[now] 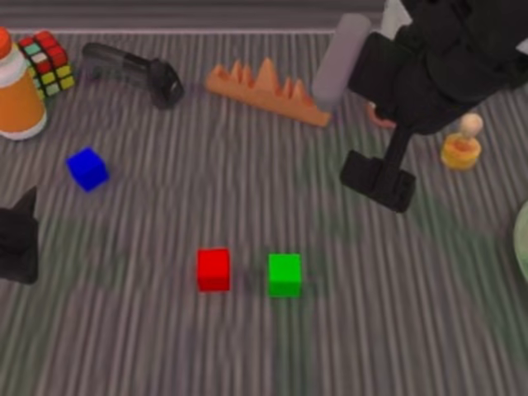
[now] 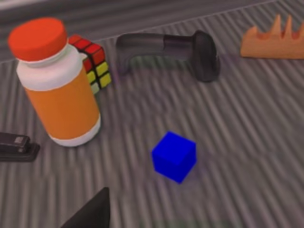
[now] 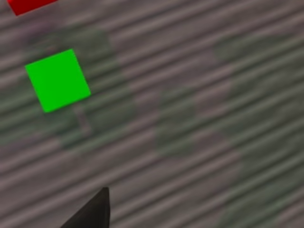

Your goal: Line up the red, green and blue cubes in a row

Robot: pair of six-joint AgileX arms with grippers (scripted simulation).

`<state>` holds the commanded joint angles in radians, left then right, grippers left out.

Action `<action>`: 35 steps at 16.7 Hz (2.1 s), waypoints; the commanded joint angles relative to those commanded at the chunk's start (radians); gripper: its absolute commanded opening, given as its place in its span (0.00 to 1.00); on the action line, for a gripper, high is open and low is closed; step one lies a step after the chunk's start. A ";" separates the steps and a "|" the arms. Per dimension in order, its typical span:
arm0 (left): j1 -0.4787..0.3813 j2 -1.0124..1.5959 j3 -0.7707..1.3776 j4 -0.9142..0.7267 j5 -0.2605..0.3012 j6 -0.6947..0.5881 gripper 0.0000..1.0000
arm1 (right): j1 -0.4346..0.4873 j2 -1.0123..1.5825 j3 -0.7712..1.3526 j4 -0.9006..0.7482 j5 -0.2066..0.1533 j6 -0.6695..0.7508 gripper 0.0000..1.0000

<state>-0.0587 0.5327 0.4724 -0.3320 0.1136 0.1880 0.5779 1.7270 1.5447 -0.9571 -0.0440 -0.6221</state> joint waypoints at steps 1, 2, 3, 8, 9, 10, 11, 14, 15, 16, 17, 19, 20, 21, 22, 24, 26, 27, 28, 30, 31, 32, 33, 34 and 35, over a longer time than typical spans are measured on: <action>-0.006 0.087 0.068 -0.057 0.004 0.028 1.00 | -0.035 -0.095 -0.075 0.052 -0.004 0.031 1.00; -0.011 0.178 0.138 -0.116 0.006 0.056 1.00 | -0.069 -0.187 -0.150 0.102 -0.008 0.062 1.00; -0.015 0.273 0.210 -0.178 0.005 0.085 1.00 | -0.104 -0.283 -0.229 0.152 -0.011 0.094 1.00; -0.032 0.784 0.584 -0.502 -0.023 0.232 1.00 | -0.278 -0.781 -0.664 0.412 -0.017 0.268 1.00; -0.034 0.887 0.664 -0.564 -0.031 0.261 1.00 | -0.311 -0.881 -0.755 0.465 -0.016 0.304 1.00; -0.037 0.989 0.745 -0.624 -0.040 0.290 1.00 | -0.341 -0.970 -0.838 0.512 -0.014 0.336 1.00; -0.039 1.088 0.826 -0.680 -0.048 0.318 1.00 | -0.368 -1.055 -0.918 0.558 -0.011 0.367 1.00; -0.044 1.363 1.074 -0.822 -0.071 0.400 1.00 | -0.443 -1.288 -1.141 0.691 0.002 0.454 1.00; -0.044 1.443 1.154 -0.858 -0.077 0.425 1.00 | -0.463 -1.354 -1.206 0.731 0.006 0.479 1.00; -0.043 1.516 1.232 -0.889 -0.083 0.449 1.00 | -0.483 -1.417 -1.266 0.770 0.012 0.504 1.00; -0.043 1.583 1.307 -0.914 -0.088 0.472 1.00 | -0.502 -1.480 -1.326 0.809 0.017 0.529 1.00; -0.039 1.692 1.439 -0.948 -0.097 0.511 1.00 | -0.531 -1.585 -1.420 0.871 0.027 0.568 1.00; -0.036 1.734 1.494 -0.958 -0.101 0.528 1.00 | -0.542 -1.628 -1.457 0.896 0.032 0.583 1.00; -0.034 1.769 1.540 -0.965 -0.104 0.543 1.00 | -0.552 -1.665 -1.491 0.919 0.036 0.598 1.00; -0.031 1.796 1.577 -0.969 -0.106 0.555 1.00 | -0.559 -1.693 -1.516 0.935 0.040 0.608 1.00; -0.028 1.826 1.617 -0.971 -0.109 0.568 1.00 | -0.567 -1.724 -1.542 0.955 0.044 0.621 1.00; -0.027 1.829 1.622 -0.971 -0.109 0.570 1.00 | -0.568 -1.727 -1.545 0.957 0.044 0.622 1.00; -0.027 1.829 1.622 -0.971 -0.109 0.570 1.00 | -0.568 -1.727 -1.545 0.957 0.044 0.622 1.00; -0.027 1.829 1.622 -0.971 -0.109 0.570 1.00 | -0.568 -1.727 -1.545 0.957 0.044 0.622 1.00; -0.032 1.827 1.616 -0.967 -0.108 0.568 1.00 | -0.568 -1.727 -1.545 0.957 0.044 0.622 1.00; -0.030 1.830 1.603 -0.953 -0.109 0.567 1.00 | -0.568 -1.727 -1.545 0.957 0.044 0.622 1.00; -0.029 1.835 1.583 -0.929 -0.109 0.567 1.00 | -0.568 -1.727 -1.545 0.957 0.044 0.622 1.00; -0.029 1.842 1.558 -0.896 -0.109 0.567 1.00 | -0.568 -1.727 -1.545 0.957 0.044 0.622 1.00; -0.028 1.852 1.529 -0.855 -0.109 0.568 1.00 | -0.568 -1.727 -1.545 0.957 0.044 0.622 1.00; -0.028 1.861 1.499 -0.811 -0.108 0.569 1.00 | -0.568 -1.727 -1.545 0.957 0.044 0.622 1.00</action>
<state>-0.0867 2.3940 1.9715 -1.1430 0.0052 0.7569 0.0100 0.0000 0.0000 0.0000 0.0000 0.0000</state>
